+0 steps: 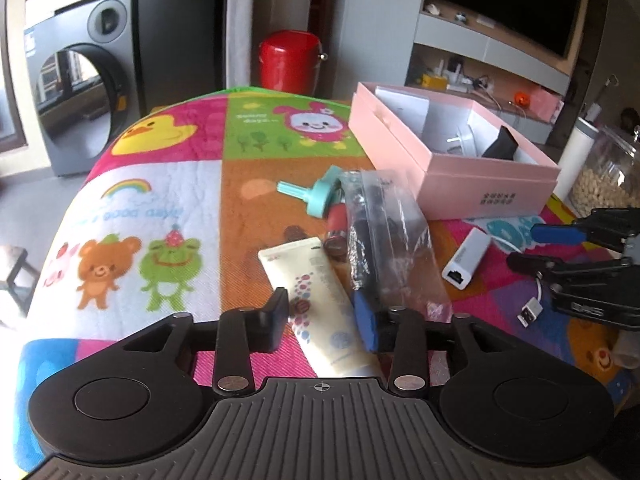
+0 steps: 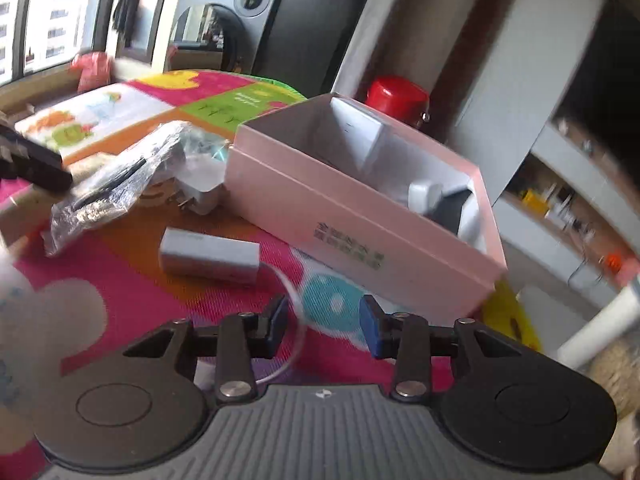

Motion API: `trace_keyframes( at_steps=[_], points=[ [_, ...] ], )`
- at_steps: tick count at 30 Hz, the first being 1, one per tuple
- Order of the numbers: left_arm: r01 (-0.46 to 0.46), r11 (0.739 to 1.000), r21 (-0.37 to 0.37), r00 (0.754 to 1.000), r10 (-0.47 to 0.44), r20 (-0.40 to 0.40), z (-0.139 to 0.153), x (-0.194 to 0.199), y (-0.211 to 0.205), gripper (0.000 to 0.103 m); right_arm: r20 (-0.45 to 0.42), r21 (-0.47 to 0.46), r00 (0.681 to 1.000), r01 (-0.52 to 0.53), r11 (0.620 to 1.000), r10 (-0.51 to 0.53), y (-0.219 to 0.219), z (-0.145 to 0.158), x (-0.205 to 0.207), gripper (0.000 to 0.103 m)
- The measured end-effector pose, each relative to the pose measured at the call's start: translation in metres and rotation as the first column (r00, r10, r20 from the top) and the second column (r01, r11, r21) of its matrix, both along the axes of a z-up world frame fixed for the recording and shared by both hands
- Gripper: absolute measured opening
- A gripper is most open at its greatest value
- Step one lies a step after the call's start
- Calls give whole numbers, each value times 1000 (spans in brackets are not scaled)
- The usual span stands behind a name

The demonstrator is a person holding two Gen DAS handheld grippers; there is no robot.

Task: Organize rigid objects
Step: 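Grasp the white cream tube with left tool while right tool grasps white cable adapter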

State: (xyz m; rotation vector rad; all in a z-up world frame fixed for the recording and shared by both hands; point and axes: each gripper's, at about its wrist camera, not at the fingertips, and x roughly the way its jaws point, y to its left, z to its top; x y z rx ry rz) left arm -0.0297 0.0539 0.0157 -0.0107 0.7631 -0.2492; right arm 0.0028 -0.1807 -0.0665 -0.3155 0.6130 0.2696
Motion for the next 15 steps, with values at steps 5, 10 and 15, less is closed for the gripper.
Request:
trace_keyframes(
  at_steps=[5,10,15],
  points=[
    [2,1000,-27,1000,-3,-28,1,-3,2,43,48,70,990,-138,988,135,16,13,-15,68],
    [6,1000,15,999,-5,-41,3,-6,-7,44,4,62,991,-134,989,134,43,2,16,69],
    [12,992,129,999,-7,-40,1,-7,-27,47,-17,96,992,-120,988,123,47,-7,26,64]
  ],
)
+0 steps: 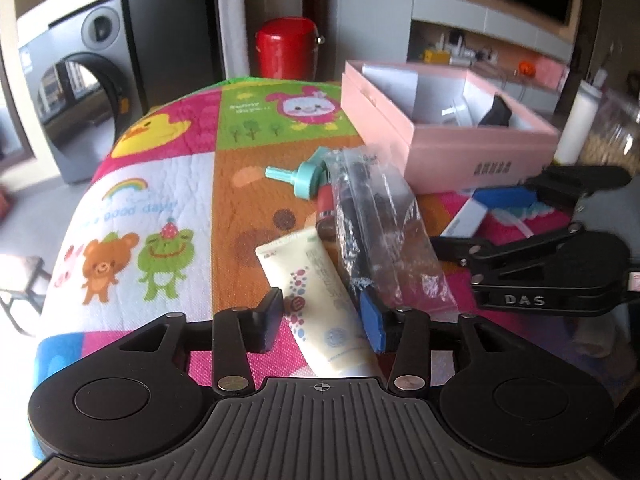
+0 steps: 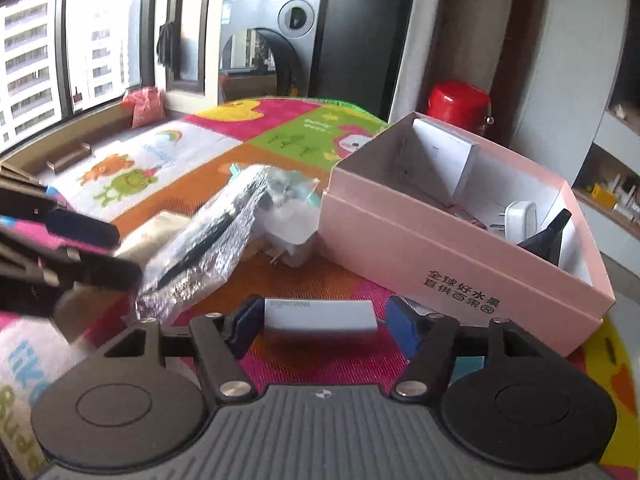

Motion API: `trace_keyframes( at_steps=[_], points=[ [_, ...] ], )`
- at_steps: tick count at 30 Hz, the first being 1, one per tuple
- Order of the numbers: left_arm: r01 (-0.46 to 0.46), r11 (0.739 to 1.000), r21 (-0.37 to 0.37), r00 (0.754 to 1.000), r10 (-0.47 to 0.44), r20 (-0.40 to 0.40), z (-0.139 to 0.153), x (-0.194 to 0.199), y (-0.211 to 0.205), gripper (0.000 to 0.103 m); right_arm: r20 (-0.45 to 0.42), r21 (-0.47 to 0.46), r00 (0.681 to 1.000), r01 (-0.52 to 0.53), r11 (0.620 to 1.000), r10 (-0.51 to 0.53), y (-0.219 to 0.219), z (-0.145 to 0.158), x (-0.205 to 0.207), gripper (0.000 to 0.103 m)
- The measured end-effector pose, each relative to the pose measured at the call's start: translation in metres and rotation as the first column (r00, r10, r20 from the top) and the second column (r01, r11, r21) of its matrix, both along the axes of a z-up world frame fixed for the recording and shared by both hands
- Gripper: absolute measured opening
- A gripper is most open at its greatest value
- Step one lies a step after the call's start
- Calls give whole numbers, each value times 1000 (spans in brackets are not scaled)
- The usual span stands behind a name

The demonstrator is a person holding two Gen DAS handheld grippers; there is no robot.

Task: Organize rigid objects
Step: 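Grasp the white cream tube with left tool while right tool grasps white cable adapter, then carry the cream tube toward the pink box with left tool while right holds adapter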

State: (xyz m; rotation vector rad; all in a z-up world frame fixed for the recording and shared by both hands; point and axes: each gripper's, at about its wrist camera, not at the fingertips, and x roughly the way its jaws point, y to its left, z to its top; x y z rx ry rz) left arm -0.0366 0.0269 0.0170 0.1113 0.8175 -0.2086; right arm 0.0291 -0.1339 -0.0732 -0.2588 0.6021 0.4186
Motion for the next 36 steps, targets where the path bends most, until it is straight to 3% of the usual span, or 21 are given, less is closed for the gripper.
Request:
trace_keyframes(
  at_steps=[10,14,16,21,26,29,36],
  points=[
    [6,1000,-28,1000,-6,-18,-7,1,0,48,32,4,999,2,1000,-2,-10,-4,-19,64],
    [-13,997,-72,1000,11,-18,-6,1,6,30,21,20,1000,11,1000,-11,-12,-3,-20,62],
    [-15,994,-111,1000,12,-26,-5,0,10,29,2,45,1000,10,999,-11,-15,0,-23,62],
    [71,985,-156,997,-66,37,0,-22,16,29,40,82,999,6,997,-9,-28,21,-51,62],
    [139,977,-164,990,-132,50,9,-43,17,28,116,91,992,36,995,-47,-47,44,-79,62],
    [167,962,-216,986,-158,58,16,-50,18,28,137,101,987,66,993,-79,-55,53,-88,62],
    [232,932,-280,969,-194,155,57,-57,13,26,172,102,978,104,989,-121,-69,61,-107,62]
  ],
)
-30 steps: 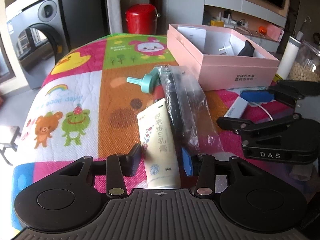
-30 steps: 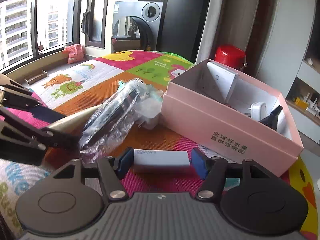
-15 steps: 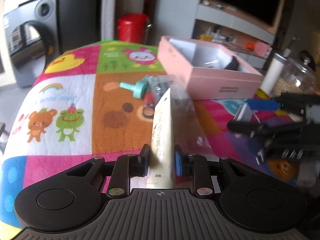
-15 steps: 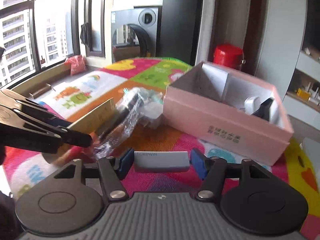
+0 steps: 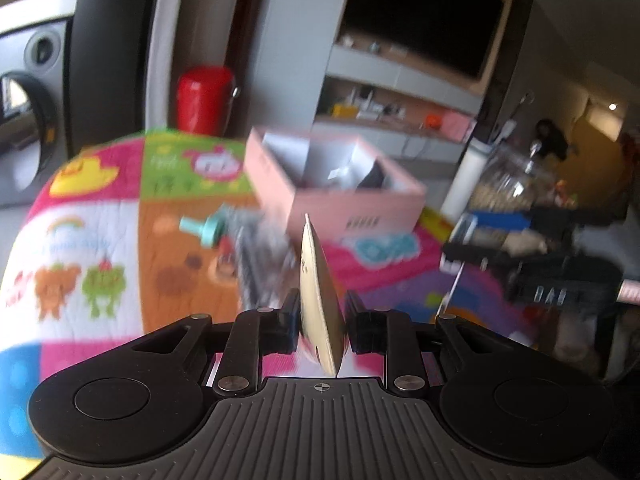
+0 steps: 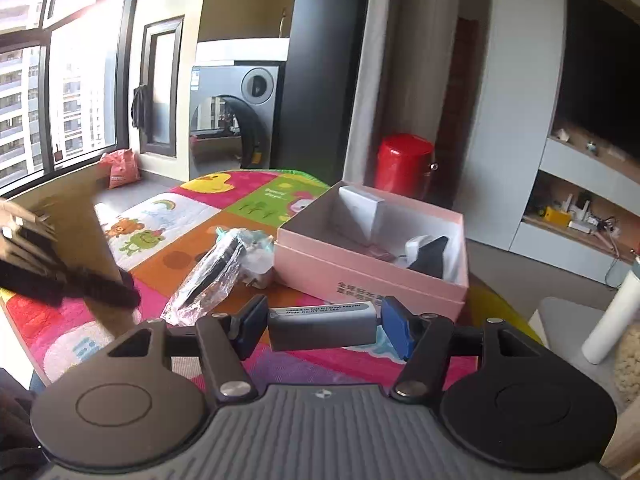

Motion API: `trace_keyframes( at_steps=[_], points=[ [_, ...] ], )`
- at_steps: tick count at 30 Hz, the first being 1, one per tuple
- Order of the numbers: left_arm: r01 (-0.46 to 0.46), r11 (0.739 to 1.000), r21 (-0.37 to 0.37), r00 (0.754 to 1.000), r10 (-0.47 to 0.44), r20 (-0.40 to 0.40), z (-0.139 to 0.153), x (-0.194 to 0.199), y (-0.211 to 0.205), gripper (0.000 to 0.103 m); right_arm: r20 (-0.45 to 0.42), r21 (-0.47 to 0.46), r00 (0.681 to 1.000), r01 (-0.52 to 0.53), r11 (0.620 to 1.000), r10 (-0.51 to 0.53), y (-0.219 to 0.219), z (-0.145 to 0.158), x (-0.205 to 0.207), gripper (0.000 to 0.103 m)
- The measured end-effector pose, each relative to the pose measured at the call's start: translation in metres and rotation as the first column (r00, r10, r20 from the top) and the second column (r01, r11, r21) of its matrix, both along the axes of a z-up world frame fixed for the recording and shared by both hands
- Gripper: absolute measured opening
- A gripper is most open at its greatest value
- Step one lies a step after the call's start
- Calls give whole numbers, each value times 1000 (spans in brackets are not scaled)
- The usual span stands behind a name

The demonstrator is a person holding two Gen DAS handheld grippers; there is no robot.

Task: Organize rigid objects
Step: 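Carry the cream tube toward the pink box with left tool while right holds adapter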

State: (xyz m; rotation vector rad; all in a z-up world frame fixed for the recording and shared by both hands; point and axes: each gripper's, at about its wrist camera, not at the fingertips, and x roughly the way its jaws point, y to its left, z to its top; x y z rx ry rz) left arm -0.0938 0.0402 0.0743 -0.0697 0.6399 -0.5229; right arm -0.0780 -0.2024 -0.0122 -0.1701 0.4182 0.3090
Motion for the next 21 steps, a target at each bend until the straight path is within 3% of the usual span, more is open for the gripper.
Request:
trace_keyframes(
  at_steps=[8,14,17,21],
  points=[
    [56,998,-15,990,-53,134,63,55,-40,26,38,18,999,21,1000,-22,-17,11,-11,62],
    [75,988,-137,986,-53,156,109,136,-84,27,38,56,997,68,996,-70,-33,9,-9,62],
    [75,983,-165,996,-66,62,95,176,-108,27,4,80,997,82,993,-83,-41,0,-4,62],
    [42,997,-64,999,-43,-11,49,200,-131,27,-46,81,994,103,991,-100,-45,-18,8,62]
  ],
)
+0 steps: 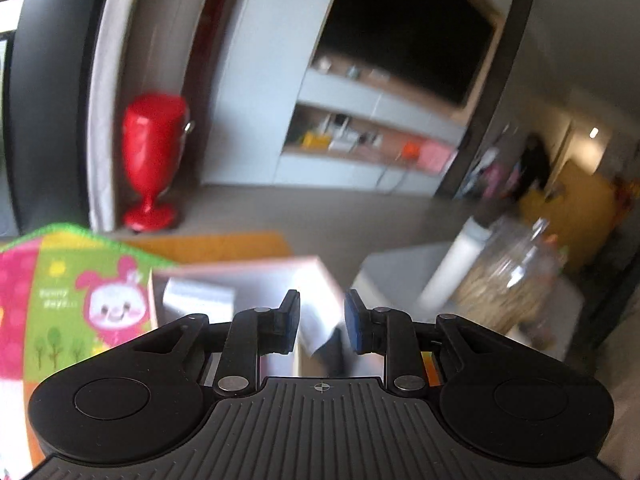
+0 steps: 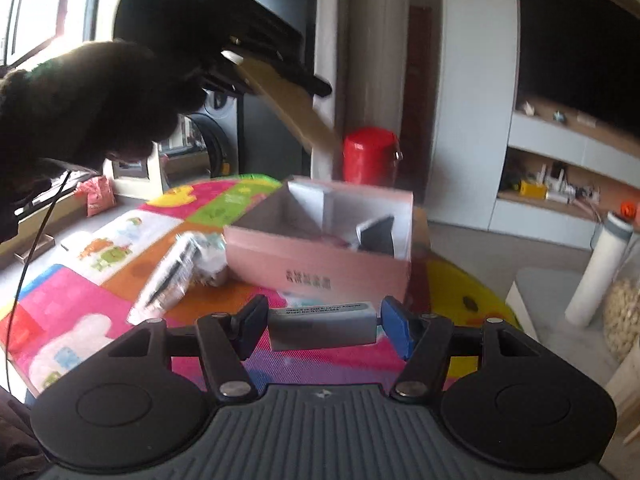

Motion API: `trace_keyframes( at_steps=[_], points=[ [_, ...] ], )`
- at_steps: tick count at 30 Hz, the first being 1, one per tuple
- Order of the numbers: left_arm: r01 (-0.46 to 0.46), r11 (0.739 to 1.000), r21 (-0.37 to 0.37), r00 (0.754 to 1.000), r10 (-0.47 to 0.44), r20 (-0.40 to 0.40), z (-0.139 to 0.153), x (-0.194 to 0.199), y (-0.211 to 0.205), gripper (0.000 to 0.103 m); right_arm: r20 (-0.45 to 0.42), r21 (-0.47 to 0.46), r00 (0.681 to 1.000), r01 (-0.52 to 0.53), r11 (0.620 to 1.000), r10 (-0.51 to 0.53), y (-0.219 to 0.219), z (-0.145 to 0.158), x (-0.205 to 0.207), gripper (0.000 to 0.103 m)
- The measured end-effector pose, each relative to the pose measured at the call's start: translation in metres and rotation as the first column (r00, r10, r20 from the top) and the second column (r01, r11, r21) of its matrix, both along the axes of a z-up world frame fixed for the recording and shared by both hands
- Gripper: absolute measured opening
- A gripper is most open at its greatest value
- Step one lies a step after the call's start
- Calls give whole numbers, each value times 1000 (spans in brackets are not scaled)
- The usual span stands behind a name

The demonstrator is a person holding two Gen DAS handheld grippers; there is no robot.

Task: Organize rigid objects
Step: 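Carry the cream tube toward the pink box with left tool while right holds adapter, then open the left tool over the pink box while right tool releases the adapter inside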

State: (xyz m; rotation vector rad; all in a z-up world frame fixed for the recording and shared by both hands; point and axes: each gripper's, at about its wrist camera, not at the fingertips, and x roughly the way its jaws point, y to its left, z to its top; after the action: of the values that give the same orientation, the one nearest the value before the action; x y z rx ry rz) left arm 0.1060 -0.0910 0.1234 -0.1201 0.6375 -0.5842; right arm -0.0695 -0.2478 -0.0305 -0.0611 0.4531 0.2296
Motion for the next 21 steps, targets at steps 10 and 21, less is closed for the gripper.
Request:
trace_keyframes(
  at_steps=[10,21],
  points=[
    [-66,996,-57,998,67,3,-30,-25,43,27,-95,27,995,0,1000,3,-5,-7,32,62],
    [-269,961,-56,962,266,-66,-48,-74,140,27,89,21,996,3,1000,-5,12,123,85,62]
  ],
)
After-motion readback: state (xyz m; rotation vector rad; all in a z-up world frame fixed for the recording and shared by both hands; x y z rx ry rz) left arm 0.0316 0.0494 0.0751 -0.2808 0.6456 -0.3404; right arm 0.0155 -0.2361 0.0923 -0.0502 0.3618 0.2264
